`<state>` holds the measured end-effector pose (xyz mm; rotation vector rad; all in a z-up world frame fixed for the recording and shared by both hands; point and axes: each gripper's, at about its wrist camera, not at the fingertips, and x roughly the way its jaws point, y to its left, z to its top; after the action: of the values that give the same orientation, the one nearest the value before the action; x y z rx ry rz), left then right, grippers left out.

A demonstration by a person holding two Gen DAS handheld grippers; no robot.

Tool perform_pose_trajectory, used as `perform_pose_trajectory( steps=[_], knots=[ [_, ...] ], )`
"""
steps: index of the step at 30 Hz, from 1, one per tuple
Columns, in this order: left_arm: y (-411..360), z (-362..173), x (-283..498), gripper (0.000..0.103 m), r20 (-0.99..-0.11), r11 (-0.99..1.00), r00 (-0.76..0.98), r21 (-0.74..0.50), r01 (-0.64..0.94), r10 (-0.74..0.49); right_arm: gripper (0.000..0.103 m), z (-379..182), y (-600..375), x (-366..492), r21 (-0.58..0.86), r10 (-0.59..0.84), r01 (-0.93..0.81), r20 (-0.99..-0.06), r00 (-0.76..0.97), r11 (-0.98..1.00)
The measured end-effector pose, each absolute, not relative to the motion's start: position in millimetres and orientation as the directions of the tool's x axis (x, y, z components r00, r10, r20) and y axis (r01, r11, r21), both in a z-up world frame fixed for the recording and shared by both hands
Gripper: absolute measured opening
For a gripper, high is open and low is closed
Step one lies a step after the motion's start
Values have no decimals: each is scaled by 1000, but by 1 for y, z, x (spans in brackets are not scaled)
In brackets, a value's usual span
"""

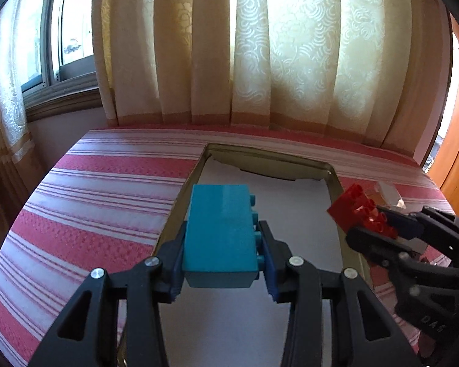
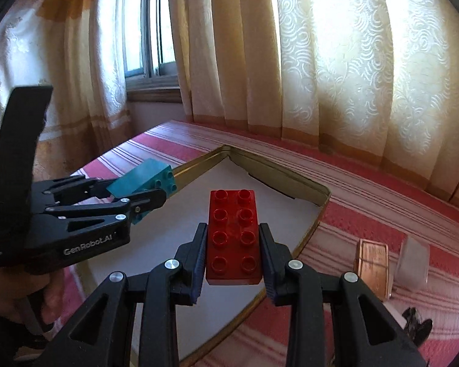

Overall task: Organize rigid objects
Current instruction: 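Open both grippers to drop the teal and red bricks into the tin, then move the left gripper to the purple block while the right gripper approaches the brown comb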

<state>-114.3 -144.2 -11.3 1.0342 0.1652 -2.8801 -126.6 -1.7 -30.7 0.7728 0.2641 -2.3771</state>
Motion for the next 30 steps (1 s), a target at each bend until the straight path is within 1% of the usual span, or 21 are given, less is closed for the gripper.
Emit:
perform_pose_trajectory(
  steps=[4,7,8,9,10,11,12,13,15,19,20,23,27,30],
  knots=[
    [-148,-13,-130,41,-664,-991,-747,-79,110,-31,34,-37,-10,-144,-11,-468,599,-613,-636,-800],
    [-143,-15,-140,42,-680,-993,-731,-39,110,-55,34,-43,-13,-155,-9,-451,585,-629,-634,-811],
    [-142,-14,-141,44,-677,-992,-732,-22,121,-74,34,-44,-14,-157,-18,-440,579,-631,-639,-815],
    [-140,-14,-143,53,-676,-991,-731,-3,131,-95,37,-45,-15,-158,-30,-429,572,-630,-647,-820],
    [-140,-14,-142,58,-674,-990,-731,6,138,-106,48,-45,-16,-160,-35,-421,566,-631,-652,-824],
    [-140,-13,-140,64,-667,-990,-737,5,142,-108,55,-45,-15,-161,-29,-419,561,-633,-651,-827],
    [-139,-11,-135,67,-651,-990,-751,2,138,-106,66,-45,-12,-161,-14,-429,560,-628,-650,-828],
    [-138,-9,-131,68,-641,-991,-760,4,135,-106,68,-44,-8,-159,-2,-437,557,-618,-653,-830],
    [-136,-7,-122,72,-623,-990,-773,14,141,-119,68,-43,0,-155,16,-448,556,-611,-652,-831],
    [-131,-6,-95,74,-580,-989,-806,-8,150,-118,68,-43,24,-136,62,-481,560,-595,-644,-826],
    [-127,-6,-85,76,-563,-988,-819,-22,151,-112,68,-43,33,-129,74,-490,561,-591,-641,-824],
    [-113,-9,-65,86,-527,-991,-846,-56,124,-76,68,-47,61,-104,91,-501,557,-571,-650,-825],
    [-82,-11,-41,91,-484,-993,-875,-91,69,-16,68,-49,103,-69,61,-465,513,-526,-712,-856],
    [-57,-13,-35,94,-475,-995,-880,-96,16,32,68,-51,144,-52,52,-407,439,-485,-774,-897]
  ],
)
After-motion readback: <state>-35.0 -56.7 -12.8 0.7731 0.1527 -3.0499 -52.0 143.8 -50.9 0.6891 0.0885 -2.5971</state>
